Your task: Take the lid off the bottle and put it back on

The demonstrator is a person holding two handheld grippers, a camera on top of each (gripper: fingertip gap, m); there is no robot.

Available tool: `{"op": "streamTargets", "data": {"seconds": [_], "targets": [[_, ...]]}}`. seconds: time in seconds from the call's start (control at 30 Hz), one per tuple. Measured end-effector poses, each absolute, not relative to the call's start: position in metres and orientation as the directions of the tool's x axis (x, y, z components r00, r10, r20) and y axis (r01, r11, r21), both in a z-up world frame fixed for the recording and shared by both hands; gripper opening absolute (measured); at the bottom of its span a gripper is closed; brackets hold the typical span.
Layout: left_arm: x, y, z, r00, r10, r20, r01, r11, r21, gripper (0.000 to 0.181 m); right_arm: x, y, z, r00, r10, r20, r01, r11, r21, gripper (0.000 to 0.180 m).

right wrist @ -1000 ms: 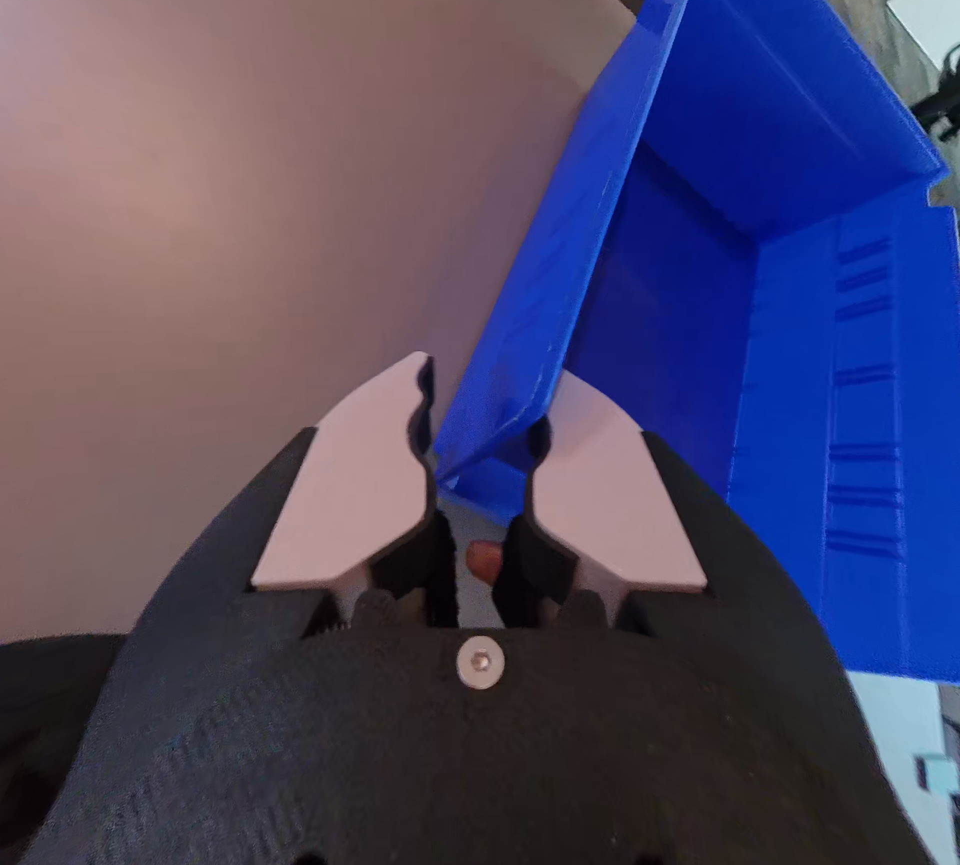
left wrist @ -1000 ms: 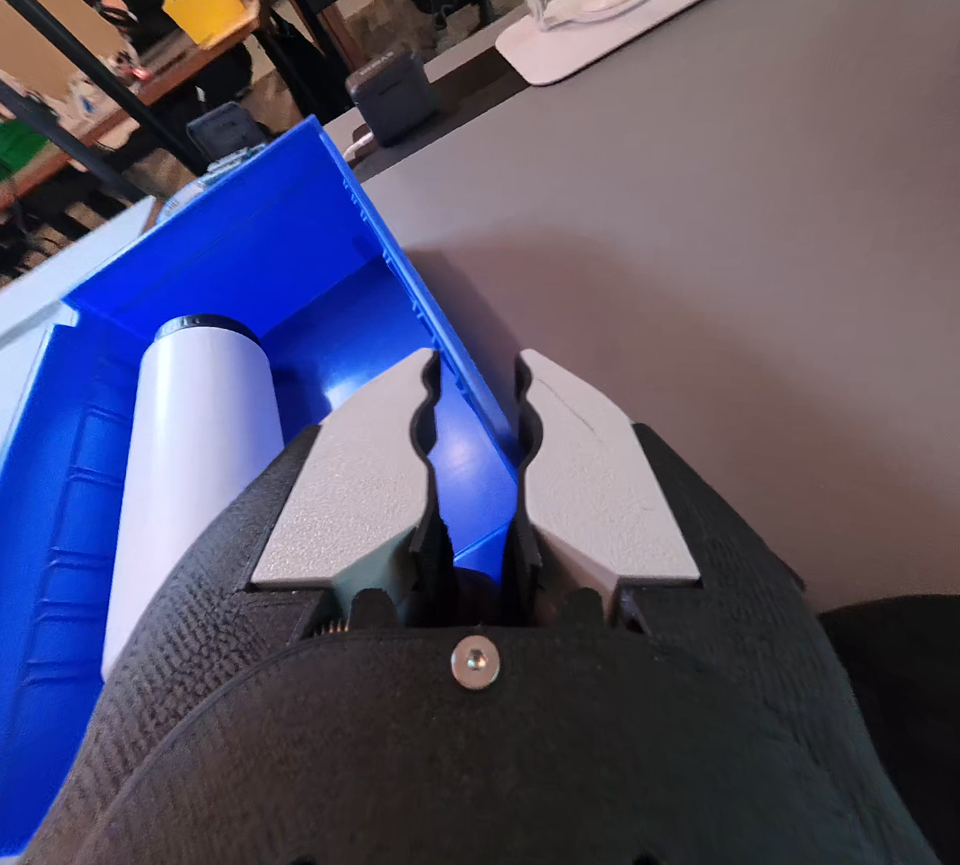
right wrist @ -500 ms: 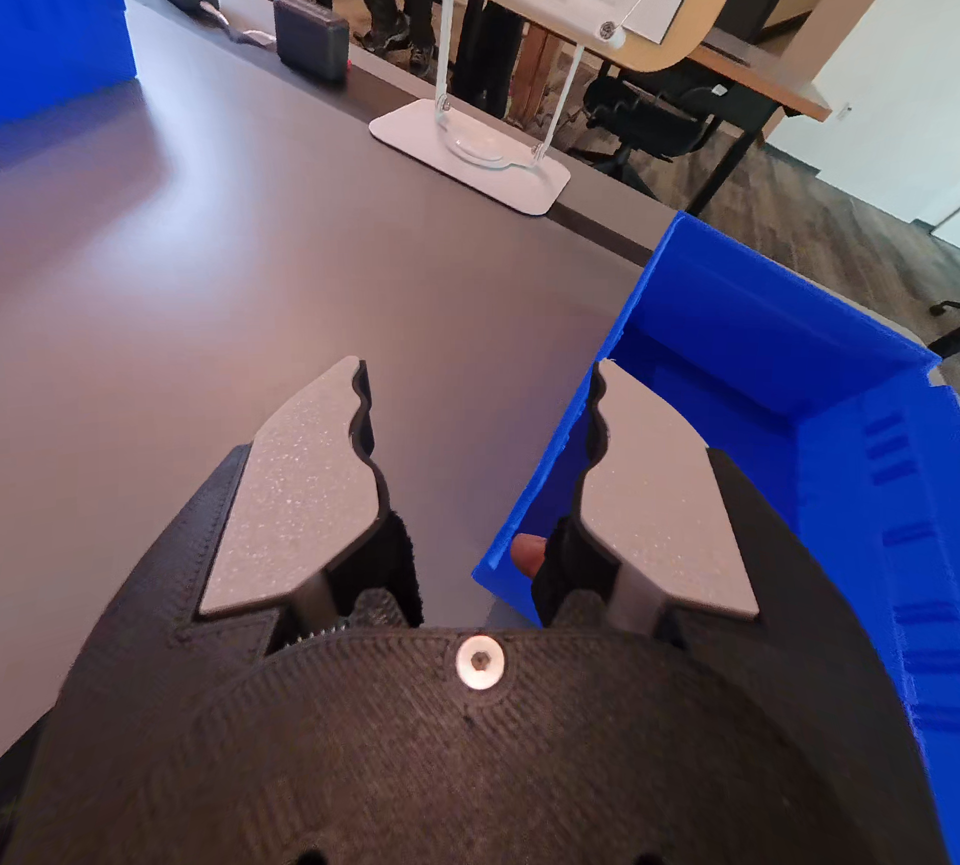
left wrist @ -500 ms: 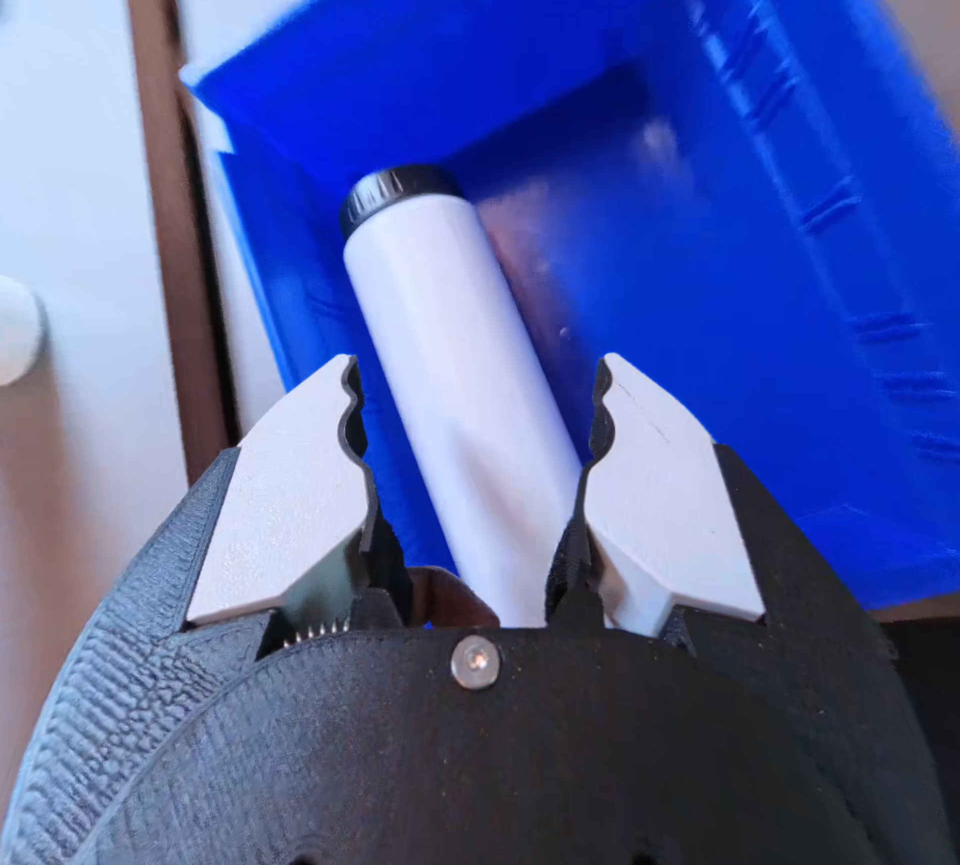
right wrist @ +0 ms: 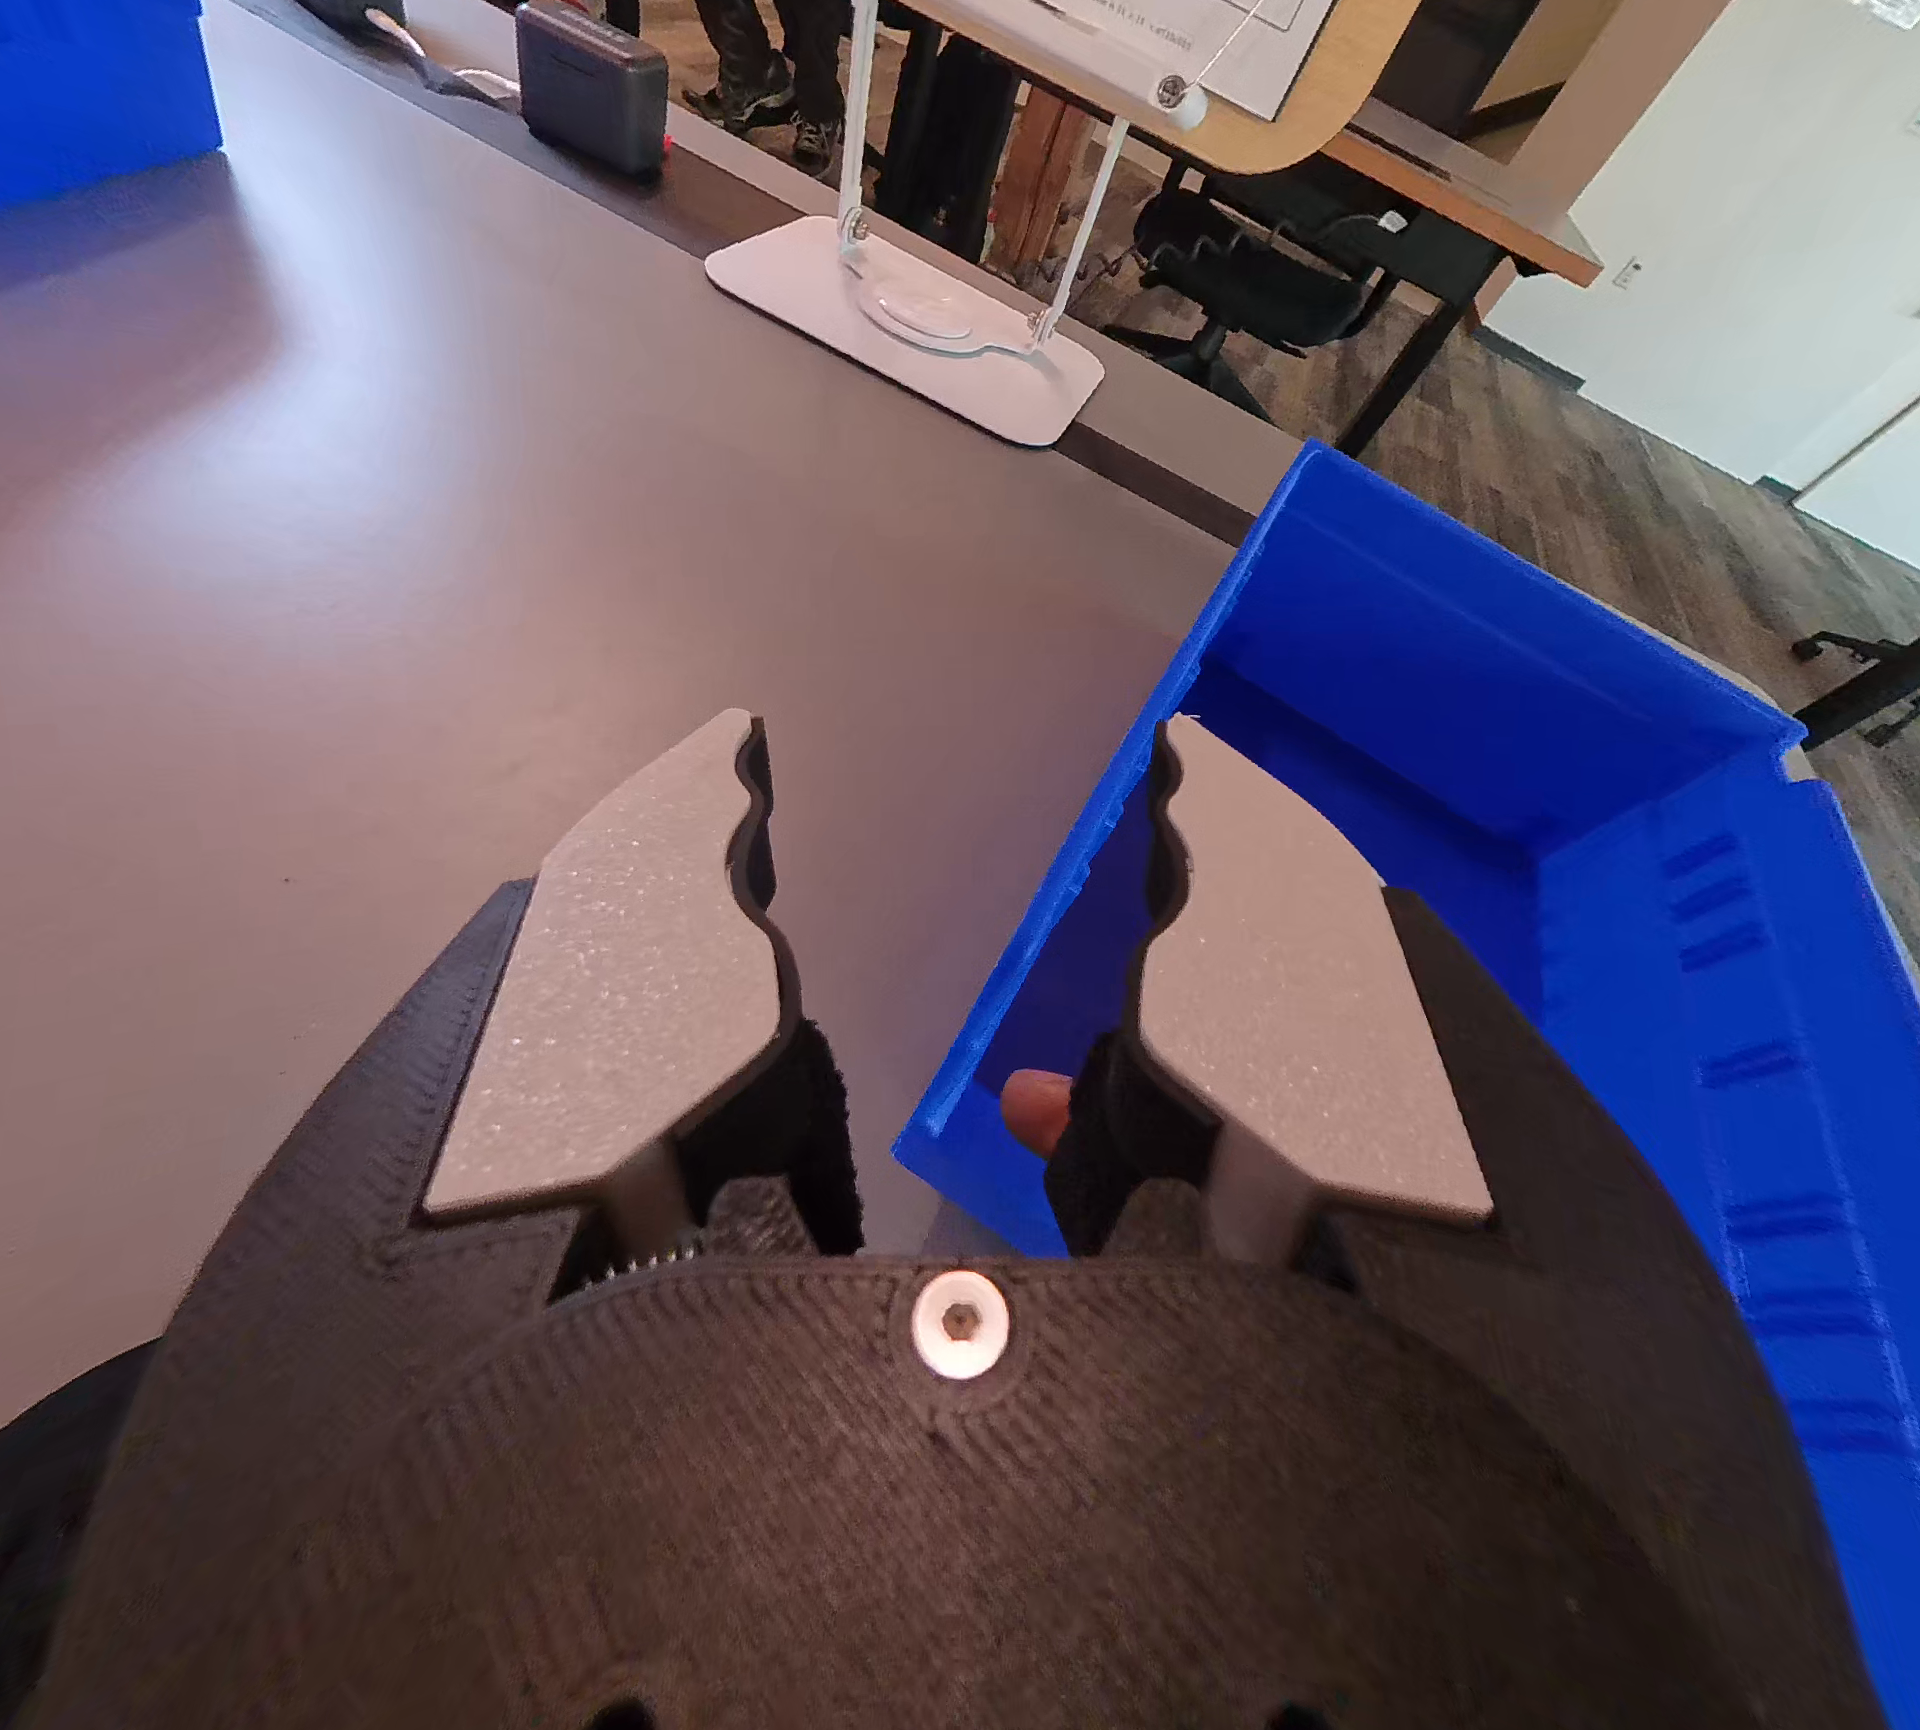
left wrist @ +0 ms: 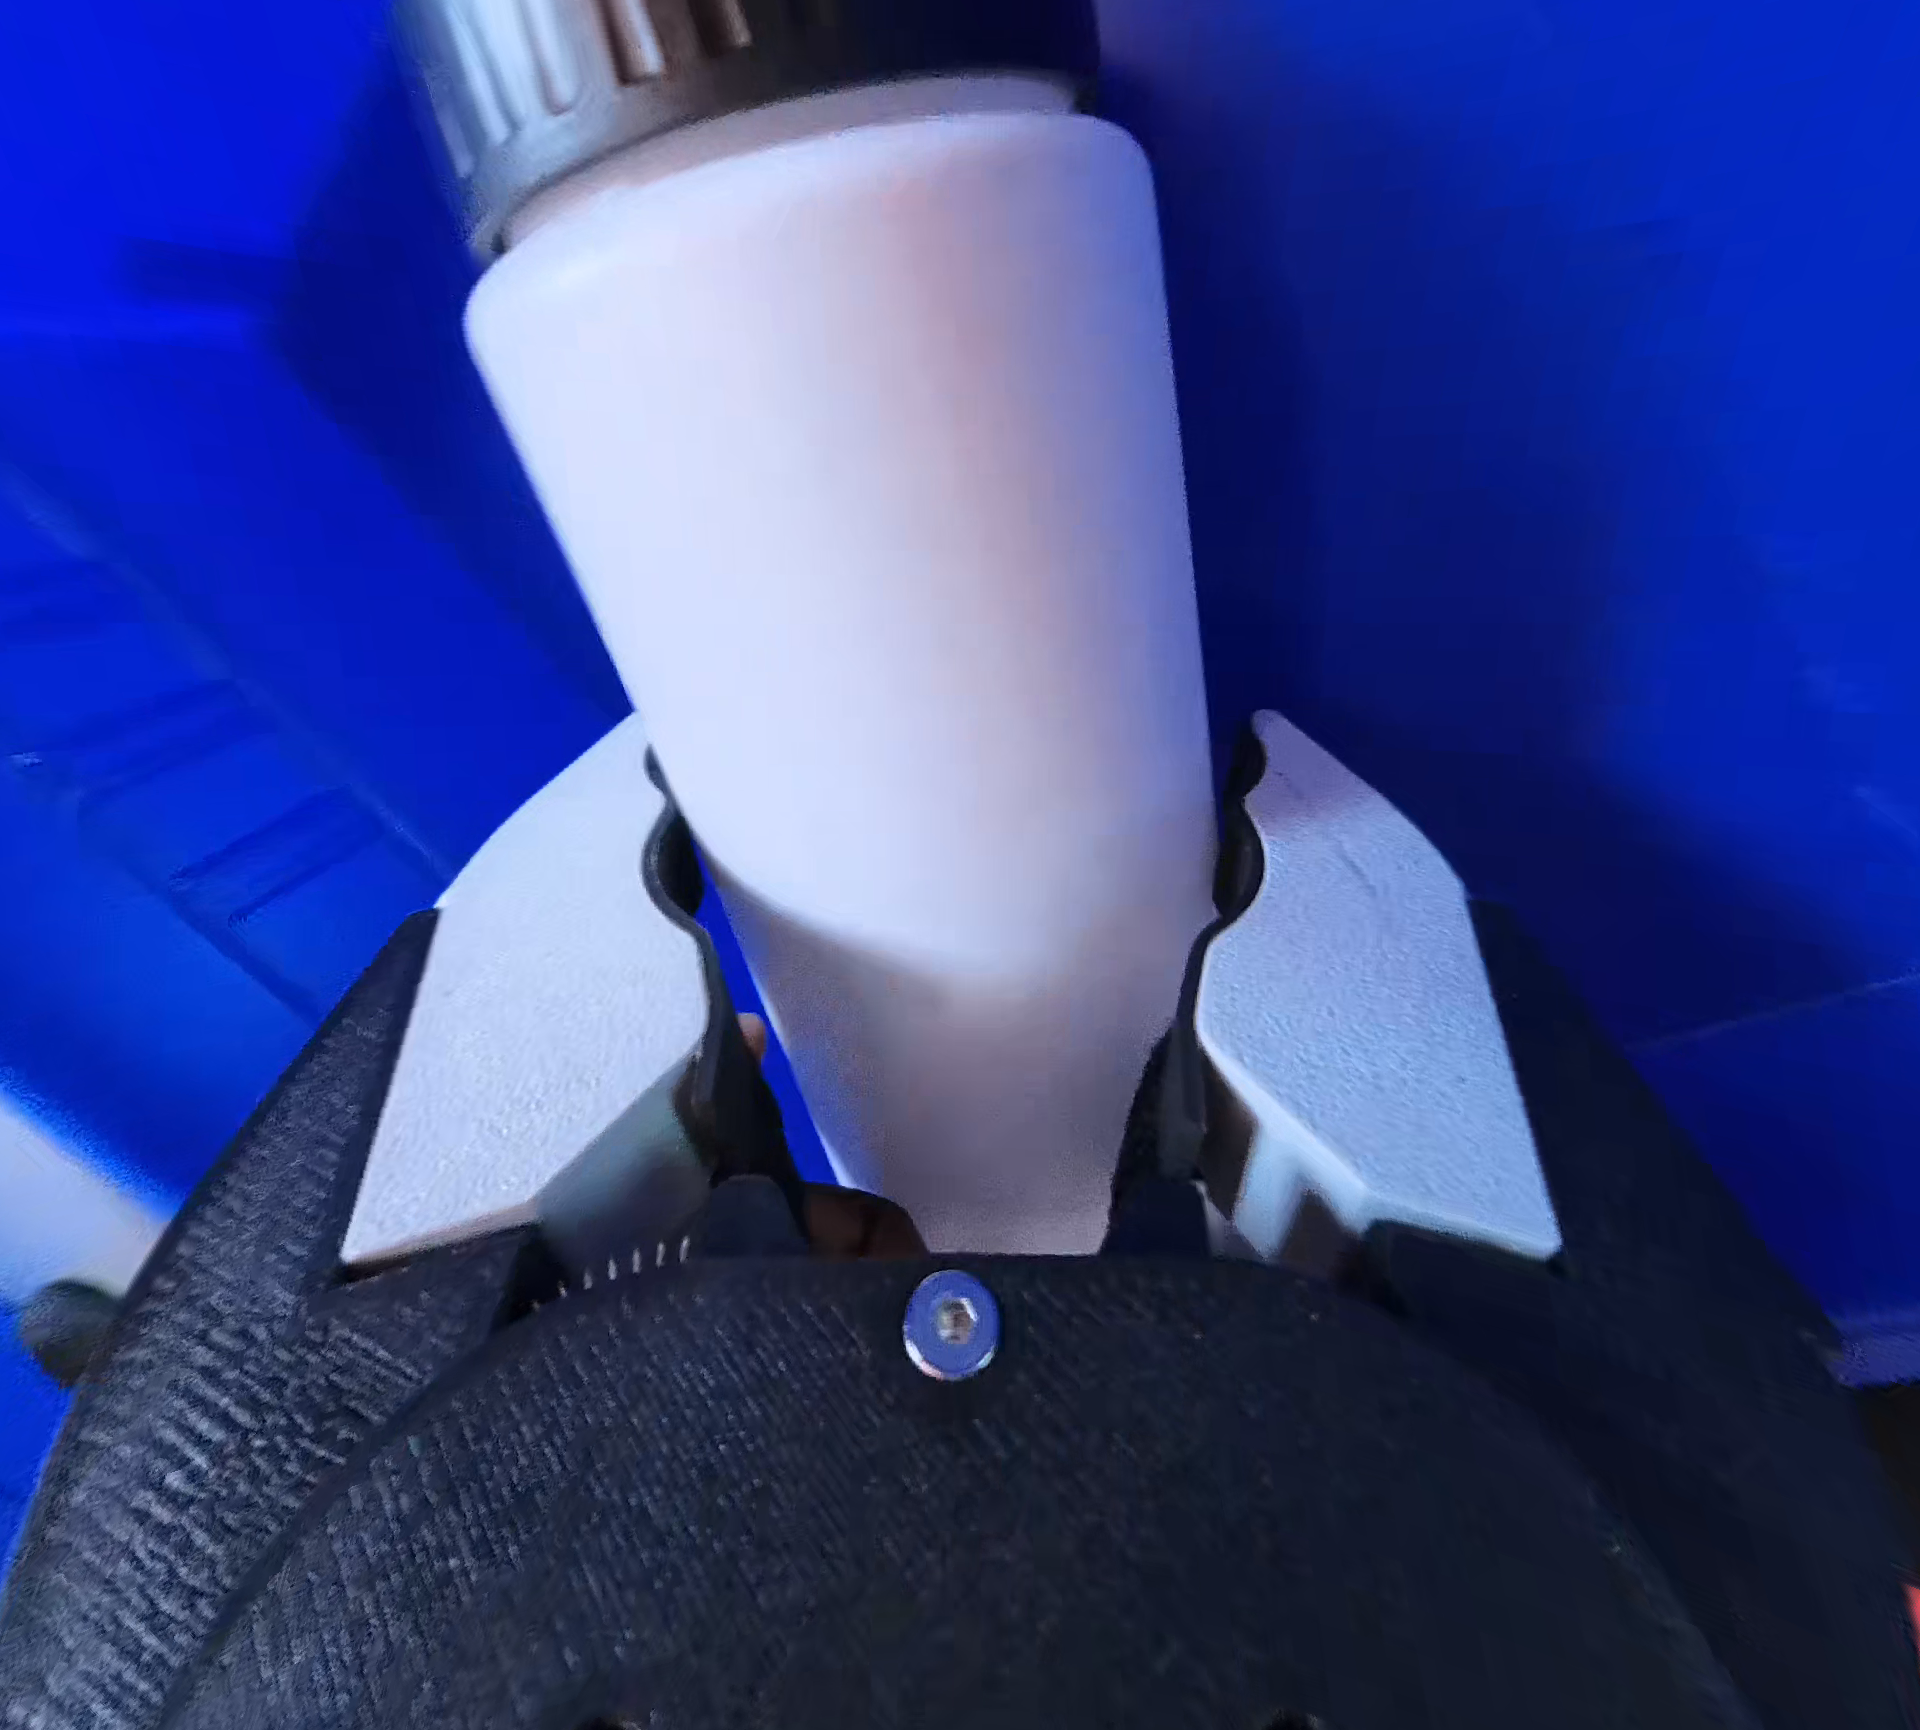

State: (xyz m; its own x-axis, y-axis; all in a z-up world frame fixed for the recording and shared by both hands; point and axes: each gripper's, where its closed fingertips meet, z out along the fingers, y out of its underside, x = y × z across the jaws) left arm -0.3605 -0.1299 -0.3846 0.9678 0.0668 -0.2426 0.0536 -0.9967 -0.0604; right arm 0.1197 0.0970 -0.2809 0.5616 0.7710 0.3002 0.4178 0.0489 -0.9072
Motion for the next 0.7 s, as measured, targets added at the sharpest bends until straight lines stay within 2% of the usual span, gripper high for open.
{"op": "streamTargets", "data": {"seconds": [0.1, 0.27, 0.33, 0.43, 0.5, 0.57, 0.7], "targets": [[-0.358, -0.121, -0.367, 0.946, 0.051, -0.321, -0.014, -0.980, -0.196, 0.093, 0.118, 0.095, -0.279, 0.549, 0.770, 0.325, 0.431, 0.072, -0.899, 0.068], [-0.350, -0.106, -0.296, 0.905, 0.143, -0.400, -0.122, -0.814, -0.568, 0.092, 0.111, 0.086, -0.270, 0.514, 0.794, 0.323, 0.404, 0.108, -0.908, 0.065], [-0.333, -0.099, -0.252, 0.903, 0.167, -0.397, -0.204, -0.646, -0.736, 0.092, 0.104, 0.077, -0.267, 0.480, 0.828, 0.289, 0.370, 0.108, -0.923, 0.063], [-0.267, -0.089, -0.186, 0.958, 0.094, -0.273, -0.239, -0.268, -0.933, 0.092, 0.085, 0.055, -0.258, 0.381, 0.906, 0.184, 0.274, 0.079, -0.959, 0.061], [-0.202, -0.086, -0.156, 0.984, -0.063, -0.165, -0.168, -0.035, -0.985, 0.092, 0.069, 0.031, -0.246, 0.256, 0.962, 0.093, 0.187, 0.045, -0.981, 0.062], [-0.139, -0.082, -0.146, 0.971, -0.203, -0.122, -0.101, 0.110, -0.989, 0.091, 0.055, 0.005, -0.228, 0.100, 0.995, 0.018, 0.103, 0.008, -0.995, 0.064], [-0.051, -0.059, -0.180, 0.942, -0.290, -0.167, -0.115, 0.189, -0.975, 0.091, 0.038, -0.038, -0.183, -0.156, 0.987, -0.031, -0.017, -0.034, -0.999, 0.080]]}}
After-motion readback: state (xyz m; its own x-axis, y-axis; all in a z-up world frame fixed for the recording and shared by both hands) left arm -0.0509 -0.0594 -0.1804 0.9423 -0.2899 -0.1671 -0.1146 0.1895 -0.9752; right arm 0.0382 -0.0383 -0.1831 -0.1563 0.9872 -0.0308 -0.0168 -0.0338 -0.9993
